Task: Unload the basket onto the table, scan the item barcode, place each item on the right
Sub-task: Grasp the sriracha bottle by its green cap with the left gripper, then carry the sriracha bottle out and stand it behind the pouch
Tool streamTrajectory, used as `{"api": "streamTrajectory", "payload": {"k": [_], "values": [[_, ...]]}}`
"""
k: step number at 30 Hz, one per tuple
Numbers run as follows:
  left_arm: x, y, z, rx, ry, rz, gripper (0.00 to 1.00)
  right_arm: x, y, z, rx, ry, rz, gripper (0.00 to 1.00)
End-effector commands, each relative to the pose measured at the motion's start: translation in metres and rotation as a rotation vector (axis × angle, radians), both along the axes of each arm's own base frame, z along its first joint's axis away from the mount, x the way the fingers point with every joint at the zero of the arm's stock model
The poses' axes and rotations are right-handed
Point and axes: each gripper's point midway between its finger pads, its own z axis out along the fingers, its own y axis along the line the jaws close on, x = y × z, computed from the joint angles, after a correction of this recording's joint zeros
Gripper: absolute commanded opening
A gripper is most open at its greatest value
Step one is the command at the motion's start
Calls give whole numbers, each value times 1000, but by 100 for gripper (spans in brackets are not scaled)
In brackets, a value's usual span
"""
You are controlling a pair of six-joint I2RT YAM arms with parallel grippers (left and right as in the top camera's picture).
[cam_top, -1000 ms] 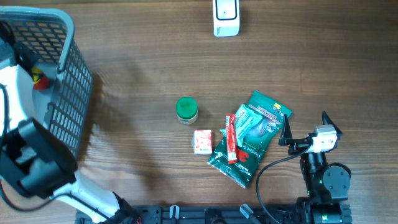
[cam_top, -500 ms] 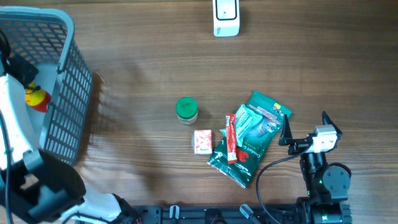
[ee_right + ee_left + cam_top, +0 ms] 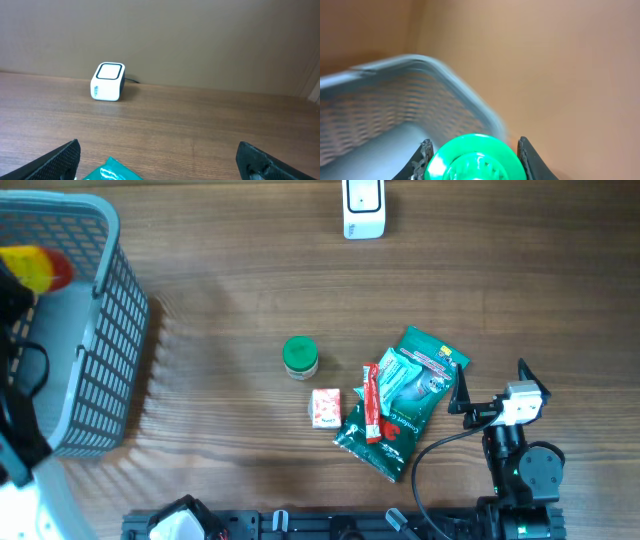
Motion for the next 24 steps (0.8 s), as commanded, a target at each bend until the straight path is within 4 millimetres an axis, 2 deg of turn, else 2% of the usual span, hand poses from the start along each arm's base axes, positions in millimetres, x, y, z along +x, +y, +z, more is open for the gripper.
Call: {"api": "streamTrajectory", "payload": {"k": [1, 6, 12, 19, 24], "values": [[4, -81, 7, -139, -49, -384, 18, 0, 2, 2, -7, -9, 9, 100], [5, -120, -20, -154, 71, -517, 17, 0, 2, 2, -7, -9, 9, 100], [19, -159, -43, -193, 162, -651, 16, 0, 2, 2, -7, -9, 9, 100], [49, -208, -74, -134, 270, -727, 16, 0, 2, 2, -7, -9, 9, 100], [78, -252, -100, -22, 325, -739, 16, 0, 2, 2, -7, -9, 9, 100]]}}
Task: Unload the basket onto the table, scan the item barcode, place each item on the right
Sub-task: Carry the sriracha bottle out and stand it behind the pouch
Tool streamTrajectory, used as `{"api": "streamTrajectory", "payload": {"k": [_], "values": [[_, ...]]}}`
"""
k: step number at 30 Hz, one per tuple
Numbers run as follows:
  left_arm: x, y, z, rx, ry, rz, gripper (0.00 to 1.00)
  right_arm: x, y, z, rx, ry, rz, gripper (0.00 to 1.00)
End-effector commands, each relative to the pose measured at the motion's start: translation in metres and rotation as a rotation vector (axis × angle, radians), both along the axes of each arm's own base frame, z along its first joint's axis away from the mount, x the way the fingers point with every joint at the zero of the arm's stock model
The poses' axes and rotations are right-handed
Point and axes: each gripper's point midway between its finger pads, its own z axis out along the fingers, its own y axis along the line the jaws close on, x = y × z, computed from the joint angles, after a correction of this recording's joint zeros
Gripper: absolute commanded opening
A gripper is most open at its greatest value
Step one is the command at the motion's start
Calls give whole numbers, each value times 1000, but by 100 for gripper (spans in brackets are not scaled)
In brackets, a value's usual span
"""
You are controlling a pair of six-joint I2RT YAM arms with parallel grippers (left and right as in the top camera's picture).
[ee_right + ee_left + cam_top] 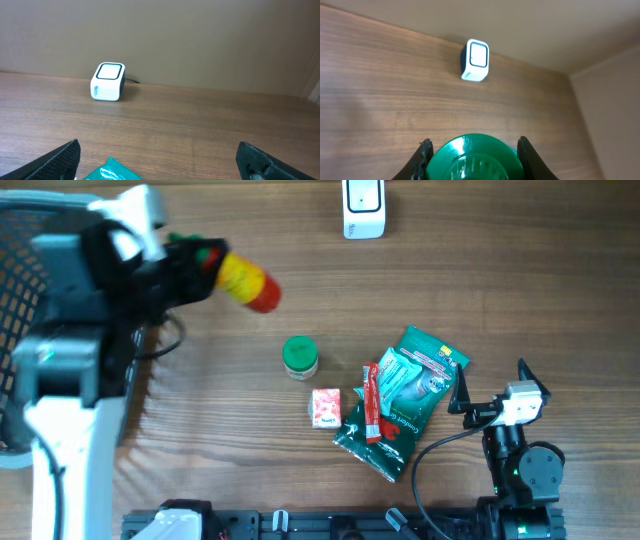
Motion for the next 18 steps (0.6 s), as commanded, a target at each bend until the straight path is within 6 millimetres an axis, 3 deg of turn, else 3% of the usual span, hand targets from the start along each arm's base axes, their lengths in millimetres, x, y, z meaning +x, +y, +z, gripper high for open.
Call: {"api": "streamTrajectory", "payload": {"k": [1, 8, 13, 18], "values": [[24, -31, -21, 132, -7, 12, 16, 0, 2, 2, -6, -9, 9, 100], [55, -106, -89, 370, 6, -99, 16, 0, 2, 2, -7, -9, 9, 100], [54, -157, -153, 458, 83, -234, 16, 0, 2, 2, -7, -9, 9, 100], [52, -174, -196, 504, 158, -283, 16, 0, 2, 2, -6, -9, 9, 100]]}}
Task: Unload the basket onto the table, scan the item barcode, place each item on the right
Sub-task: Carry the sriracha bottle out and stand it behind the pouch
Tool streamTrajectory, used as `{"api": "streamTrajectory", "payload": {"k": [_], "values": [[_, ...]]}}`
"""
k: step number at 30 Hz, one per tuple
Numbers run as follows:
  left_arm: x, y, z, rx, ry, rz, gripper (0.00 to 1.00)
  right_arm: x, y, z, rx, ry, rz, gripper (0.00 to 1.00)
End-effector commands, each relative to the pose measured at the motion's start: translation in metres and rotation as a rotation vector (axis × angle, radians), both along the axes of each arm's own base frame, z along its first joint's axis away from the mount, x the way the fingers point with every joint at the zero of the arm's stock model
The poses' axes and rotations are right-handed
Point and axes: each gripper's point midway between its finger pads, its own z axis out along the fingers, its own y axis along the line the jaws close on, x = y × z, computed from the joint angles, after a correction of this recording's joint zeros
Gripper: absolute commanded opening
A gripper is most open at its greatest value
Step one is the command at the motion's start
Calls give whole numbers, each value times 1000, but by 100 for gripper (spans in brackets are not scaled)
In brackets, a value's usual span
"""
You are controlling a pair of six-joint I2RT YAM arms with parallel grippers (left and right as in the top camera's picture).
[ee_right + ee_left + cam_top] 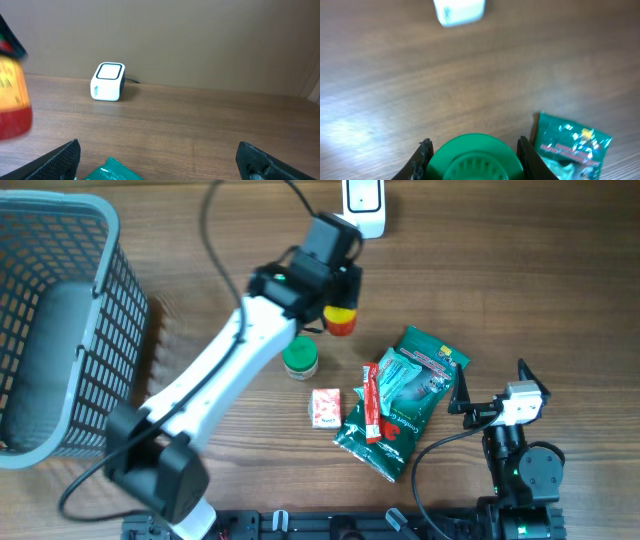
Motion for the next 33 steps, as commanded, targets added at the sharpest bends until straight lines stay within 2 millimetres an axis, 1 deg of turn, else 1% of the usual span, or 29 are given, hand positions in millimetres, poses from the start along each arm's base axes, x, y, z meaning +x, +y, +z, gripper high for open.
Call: {"api": "streamTrajectory", "payload": {"k": [1, 3, 6, 8, 13, 18, 21, 23, 29, 31, 33], "values": [[2, -7, -19, 57, 7, -25, 15, 0, 2, 2, -7, -9, 9, 100], [-3, -14, -30, 66, 34, -46, 15, 0, 2, 2, -7, -9, 9, 100], [-12, -20, -38, 82, 58, -64, 14, 0, 2, 2, -7, -8, 9, 100], [-18, -29, -43, 91, 68, -88, 13, 0, 2, 2, -7, -9, 9, 100], [-27, -42, -44, 87, 64, -113, 12, 0, 2, 2, -7, -9, 9, 100], [-12, -42, -45, 39, 9, -3, 12, 0, 2, 2, -7, -8, 9, 100], [-8, -46, -53, -21, -5, 58, 13, 0, 2, 2, -7, -8, 9, 100], [-7, -46, -62, -53, -7, 102, 13, 0, 2, 2, -7, -9, 9, 100], [-19, -37, -92, -29, 4, 162, 17, 0, 2, 2, -7, -8, 9, 100], [-25, -37, -99, -18, 11, 161, 18, 0, 2, 2, -7, -8, 9, 100], [-29, -40, -100, -5, 5, 150, 21, 0, 2, 2, -7, -9, 9, 100]]}}
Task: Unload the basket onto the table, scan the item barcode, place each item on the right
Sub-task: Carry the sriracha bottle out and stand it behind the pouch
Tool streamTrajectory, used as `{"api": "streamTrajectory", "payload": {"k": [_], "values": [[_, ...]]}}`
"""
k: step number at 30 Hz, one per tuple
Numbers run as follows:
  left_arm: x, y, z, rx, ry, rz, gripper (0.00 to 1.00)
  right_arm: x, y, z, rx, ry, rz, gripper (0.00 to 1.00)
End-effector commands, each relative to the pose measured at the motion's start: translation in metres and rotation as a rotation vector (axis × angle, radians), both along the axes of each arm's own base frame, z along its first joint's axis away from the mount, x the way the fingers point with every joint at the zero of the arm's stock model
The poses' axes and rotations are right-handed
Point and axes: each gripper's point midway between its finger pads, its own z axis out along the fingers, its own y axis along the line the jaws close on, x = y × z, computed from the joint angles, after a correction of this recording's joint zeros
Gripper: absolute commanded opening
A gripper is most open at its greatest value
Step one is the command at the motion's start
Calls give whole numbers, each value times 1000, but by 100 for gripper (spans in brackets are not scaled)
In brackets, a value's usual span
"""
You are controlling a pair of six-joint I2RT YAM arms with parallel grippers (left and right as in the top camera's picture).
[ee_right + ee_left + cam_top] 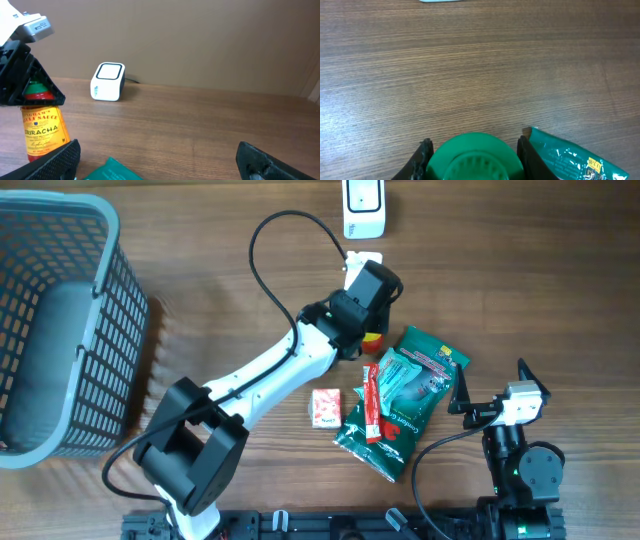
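Observation:
My left gripper (366, 292) is shut on the green cap (475, 161) of a sriracha bottle (44, 132). The bottle stands upright just left of the green pouch (411, 392); I cannot tell whether its red base (372, 338) touches the table. The white scanner (362, 210) sits at the far edge, beyond the bottle, and shows in the right wrist view as the scanner (107, 81). My right gripper (159, 161) is open and holds nothing, low at the near right behind the pouch (109, 172).
A red sachet (371, 404) lies on the pouch's left edge. A small red and white box (326, 408) lies to its left. A grey basket (105, 330) fills the far left. My left arm (270, 375) crosses the table's middle.
My left gripper has moved with the bottle from in front of the scanner to a spot nearer and to the right, beside the green pouch. The bottle now stands upright and lower. The right arm is still.
My left gripper first held the bottle over the grey basket. Then it held it lying sideways past the basket's right wall, then close in front of the scanner. Now the bottle is upright beside the pouch. My right gripper stayed open throughout.

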Motion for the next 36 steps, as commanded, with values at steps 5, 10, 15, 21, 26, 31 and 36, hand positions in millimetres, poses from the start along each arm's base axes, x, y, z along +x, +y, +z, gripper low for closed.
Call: {"api": "streamTrajectory", "payload": {"k": [5, 10, 15, 21, 26, 31, 36], "values": [[-23, -11, -26, 156, -28, -155, 27, 0, 2, 2, -7, -9, 9, 100], [-32, -21, -25, 301, -99, -365, 30, 0, 2, 2, -7, -9, 9, 100], [-34, -23, -23, 372, -138, -446, 37, 0, 2, 2, -7, -9, 9, 100], [-28, -18, -1, 377, -190, -404, 59, 0, 2, 2, -7, -8, 9, 100], [-29, -17, 30, 338, -243, -391, 100, 0, 2, 2, -7, -9, 9, 100], [-24, -3, 82, 319, -355, -305, 100, 0, 2, 2, -7, -9, 9, 100], [-15, 34, 193, 241, -623, -60, 100, 0, 2, 2, -7, -9, 9, 100]]}}
